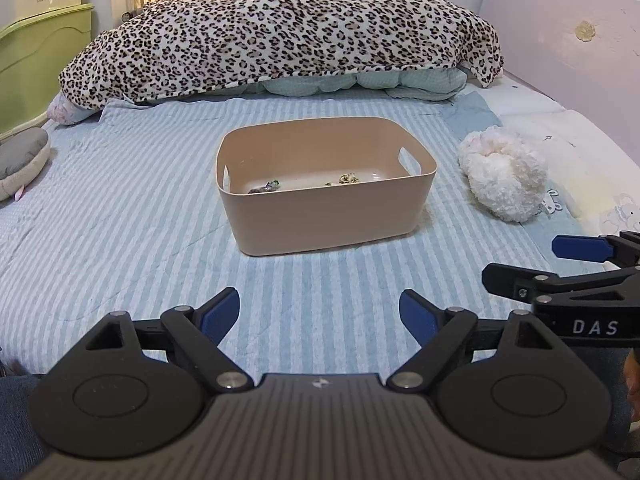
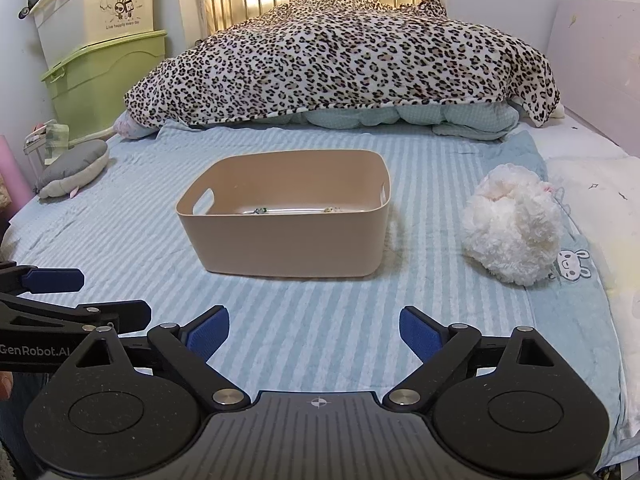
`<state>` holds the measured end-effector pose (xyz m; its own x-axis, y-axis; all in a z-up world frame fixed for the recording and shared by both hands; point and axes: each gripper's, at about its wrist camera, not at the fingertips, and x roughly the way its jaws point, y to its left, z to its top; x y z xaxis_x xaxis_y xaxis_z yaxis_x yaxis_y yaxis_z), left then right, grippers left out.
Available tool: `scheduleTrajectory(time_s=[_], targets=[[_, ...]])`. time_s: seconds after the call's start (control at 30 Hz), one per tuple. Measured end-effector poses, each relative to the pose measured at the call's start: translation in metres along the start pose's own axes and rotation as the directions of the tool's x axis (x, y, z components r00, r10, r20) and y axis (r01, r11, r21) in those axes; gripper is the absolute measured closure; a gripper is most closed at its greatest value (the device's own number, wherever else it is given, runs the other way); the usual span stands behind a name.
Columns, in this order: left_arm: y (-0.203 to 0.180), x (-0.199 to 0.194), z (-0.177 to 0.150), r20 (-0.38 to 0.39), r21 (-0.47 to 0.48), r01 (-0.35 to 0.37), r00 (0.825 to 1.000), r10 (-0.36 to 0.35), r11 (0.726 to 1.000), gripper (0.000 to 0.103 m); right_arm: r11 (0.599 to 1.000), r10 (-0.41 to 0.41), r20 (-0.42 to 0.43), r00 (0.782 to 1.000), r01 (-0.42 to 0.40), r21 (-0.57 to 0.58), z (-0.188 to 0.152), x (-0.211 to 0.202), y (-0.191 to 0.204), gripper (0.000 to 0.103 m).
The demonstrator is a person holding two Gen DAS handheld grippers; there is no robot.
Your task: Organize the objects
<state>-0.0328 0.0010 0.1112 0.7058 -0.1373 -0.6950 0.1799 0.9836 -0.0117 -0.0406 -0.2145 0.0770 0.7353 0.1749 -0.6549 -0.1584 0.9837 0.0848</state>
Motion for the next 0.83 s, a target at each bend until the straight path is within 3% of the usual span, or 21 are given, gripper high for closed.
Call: scheduleTrajectory(time_s=[0.83], targets=[[0.0041, 0.0046, -0.0014, -0.015, 0.001, 0.003, 1.0, -0.003, 1.0, 0.012, 1.0, 0.003, -0.015, 1.0, -0.003, 0.002, -0.0016, 0.0035, -0.0018, 0.004]])
